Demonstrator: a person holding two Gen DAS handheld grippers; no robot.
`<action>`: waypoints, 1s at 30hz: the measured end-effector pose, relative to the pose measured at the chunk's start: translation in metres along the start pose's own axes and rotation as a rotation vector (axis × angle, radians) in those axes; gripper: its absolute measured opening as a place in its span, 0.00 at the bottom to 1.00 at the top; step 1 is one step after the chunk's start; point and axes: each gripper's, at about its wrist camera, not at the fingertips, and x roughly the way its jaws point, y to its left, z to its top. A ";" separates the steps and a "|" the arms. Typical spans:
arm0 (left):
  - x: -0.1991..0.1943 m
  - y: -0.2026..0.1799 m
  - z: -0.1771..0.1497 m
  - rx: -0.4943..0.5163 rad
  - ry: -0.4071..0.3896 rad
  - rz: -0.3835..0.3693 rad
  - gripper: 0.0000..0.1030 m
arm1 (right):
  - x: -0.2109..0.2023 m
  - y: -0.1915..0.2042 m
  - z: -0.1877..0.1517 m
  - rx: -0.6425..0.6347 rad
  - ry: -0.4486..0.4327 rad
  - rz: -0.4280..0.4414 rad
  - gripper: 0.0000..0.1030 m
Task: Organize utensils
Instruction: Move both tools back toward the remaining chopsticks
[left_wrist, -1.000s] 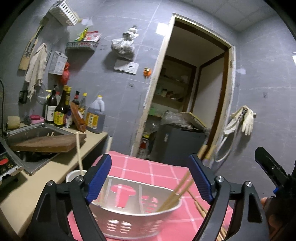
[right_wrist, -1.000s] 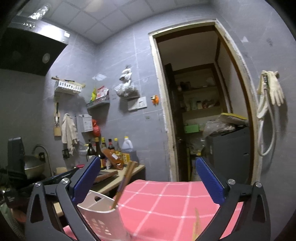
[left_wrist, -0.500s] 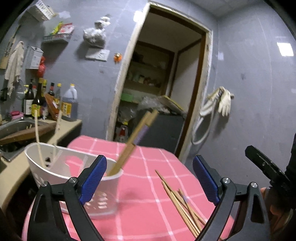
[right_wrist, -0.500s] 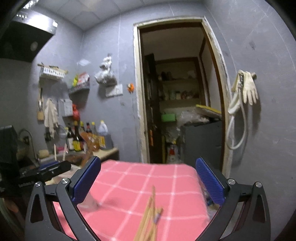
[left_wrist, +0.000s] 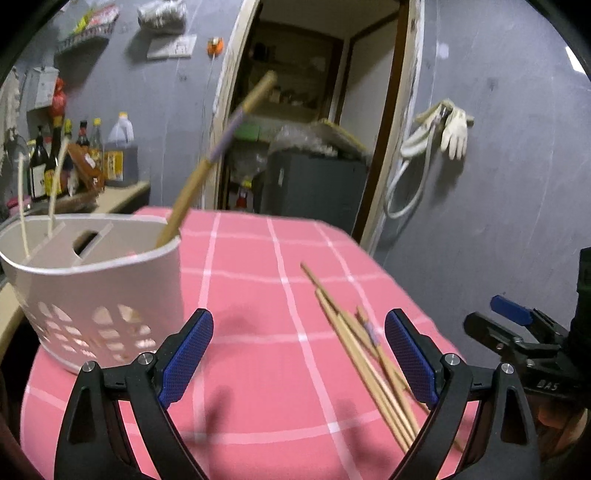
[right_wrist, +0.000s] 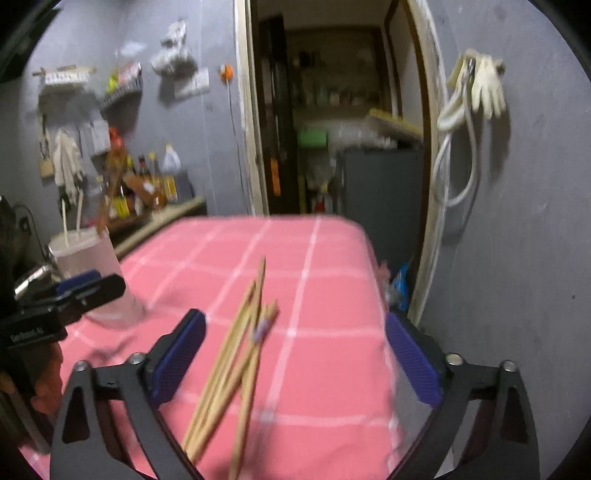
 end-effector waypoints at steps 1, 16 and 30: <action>0.005 0.000 -0.002 0.002 0.020 0.002 0.88 | 0.006 -0.002 -0.003 0.003 0.034 0.006 0.82; 0.057 0.001 -0.016 0.013 0.246 -0.048 0.82 | 0.055 0.009 -0.030 -0.069 0.334 0.084 0.50; 0.086 -0.005 -0.016 0.023 0.346 -0.102 0.52 | 0.077 0.002 -0.022 -0.063 0.375 0.074 0.24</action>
